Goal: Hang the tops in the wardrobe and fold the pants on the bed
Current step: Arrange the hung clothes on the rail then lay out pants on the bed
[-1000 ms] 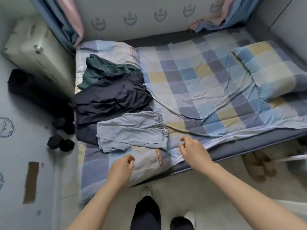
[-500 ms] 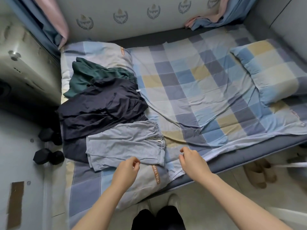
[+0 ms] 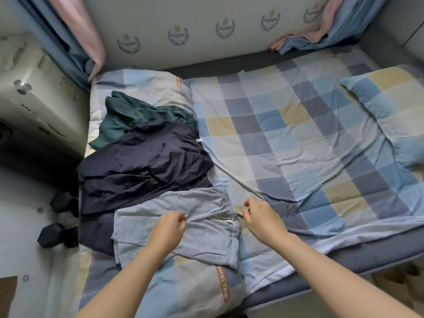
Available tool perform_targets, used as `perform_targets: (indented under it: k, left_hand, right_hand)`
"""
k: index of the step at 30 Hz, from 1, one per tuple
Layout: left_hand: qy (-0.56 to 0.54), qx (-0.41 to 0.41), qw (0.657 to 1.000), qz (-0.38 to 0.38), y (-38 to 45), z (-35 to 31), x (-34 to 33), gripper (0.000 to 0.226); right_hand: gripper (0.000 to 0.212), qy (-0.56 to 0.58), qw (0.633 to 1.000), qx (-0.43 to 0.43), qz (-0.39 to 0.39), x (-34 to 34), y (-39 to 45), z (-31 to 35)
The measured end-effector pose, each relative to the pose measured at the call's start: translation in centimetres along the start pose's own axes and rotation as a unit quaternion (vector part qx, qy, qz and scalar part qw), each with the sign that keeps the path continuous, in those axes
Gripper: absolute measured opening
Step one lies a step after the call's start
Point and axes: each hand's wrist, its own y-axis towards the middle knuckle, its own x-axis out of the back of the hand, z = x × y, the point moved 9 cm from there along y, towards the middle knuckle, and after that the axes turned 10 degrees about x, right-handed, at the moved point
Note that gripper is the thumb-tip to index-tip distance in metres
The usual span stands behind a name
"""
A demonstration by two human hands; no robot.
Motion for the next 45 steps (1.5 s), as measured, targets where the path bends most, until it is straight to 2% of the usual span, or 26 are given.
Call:
perform_targets:
  k: [10,13,16,19,21,24,26,30,31,33,35,36,38,40,41,43,45]
  left_hand:
    - [0.136,0.047,0.989,-0.03,21.1,4.2,-8.1,0.037]
    - [0.173,0.043,0.984,0.002,24.8,4.1,-9.8,0.049]
    - [0.187,0.059,0.979,0.052,27.7,5.5,-12.2,0.061]
    - [0.2,0.056,0.976,0.07,28.3,6.3,-13.5,0.05]
    - [0.216,0.046,0.974,0.057,28.0,6.6,-13.8,0.035]
    - [0.17,0.027,0.985,0.006,27.7,6.5,-13.4,0.026]
    - [0.163,0.027,0.986,-0.018,28.1,6.5,-13.1,0.028]
    - [0.173,0.048,0.984,0.001,28.7,6.3,-13.6,0.044]
    - [0.141,0.044,0.989,-0.027,28.5,6.0,-13.1,0.045]
    - [0.022,0.026,0.991,-0.13,26.7,5.3,-10.9,0.033]
    - [-0.106,0.018,0.974,-0.201,23.8,5.2,-8.8,0.017]
    - [-0.153,0.025,0.965,-0.209,22.4,5.3,-8.1,0.022]
    - [-0.206,0.033,0.958,-0.199,19.9,5.0,-7.0,0.035]
    - [-0.224,0.01,0.958,-0.179,16.8,3.6,-5.5,0.043]
    - [-0.24,-0.003,0.958,-0.159,15.2,2.9,-5.1,0.048]
    - [-0.27,-0.024,0.957,-0.107,11.6,0.8,-4.2,0.055]
    - [-0.293,-0.038,0.953,-0.062,7.7,-1.4,-3.3,0.05]
  right_hand:
    - [0.039,0.004,0.992,0.112,0.055,-14.6,24.9,0.4]
    - [0.061,-0.027,0.987,0.146,0.059,-17.6,29.4,1.0]
    - [0.079,-0.082,0.98,0.15,0.098,-21.1,33.0,0.6]
    - [0.071,-0.129,0.965,0.153,0.167,-23.5,34.6,-0.3]
    - [0.057,-0.168,0.952,0.16,0.199,-24.6,34.8,-0.9]
    - [0.051,-0.18,0.952,0.17,0.18,-24.8,34.5,-0.7]
    - [0.05,-0.161,0.961,0.183,0.129,-24.3,34.5,-0.1]
    - [0.032,-0.049,0.977,0.209,-0.005,-21.5,33.8,0.7]
    - [0.028,0.0,0.977,0.208,-0.047,-20.2,33.3,0.5]
    - [0.018,0.078,0.968,0.206,-0.116,-17.5,31.4,0.1]
    - [0.012,0.135,0.957,0.211,-0.145,-15.5,29.0,0.1]
    - [0.014,0.162,0.951,0.219,-0.145,-14.9,27.6,0.5]
    - [0.028,0.189,0.944,0.241,-0.125,-14.0,24.6,1.5]
    - [0.051,0.174,0.949,0.249,-0.09,-13.5,21.3,2.2]
    - [0.054,0.157,0.953,0.246,-0.081,-13.6,19.7,2.2]
    - [0.044,0.142,0.961,0.227,-0.076,-12.9,16.3,1.7]
    - [0.029,0.18,0.964,0.176,-0.085,-11.4,13.0,0.8]
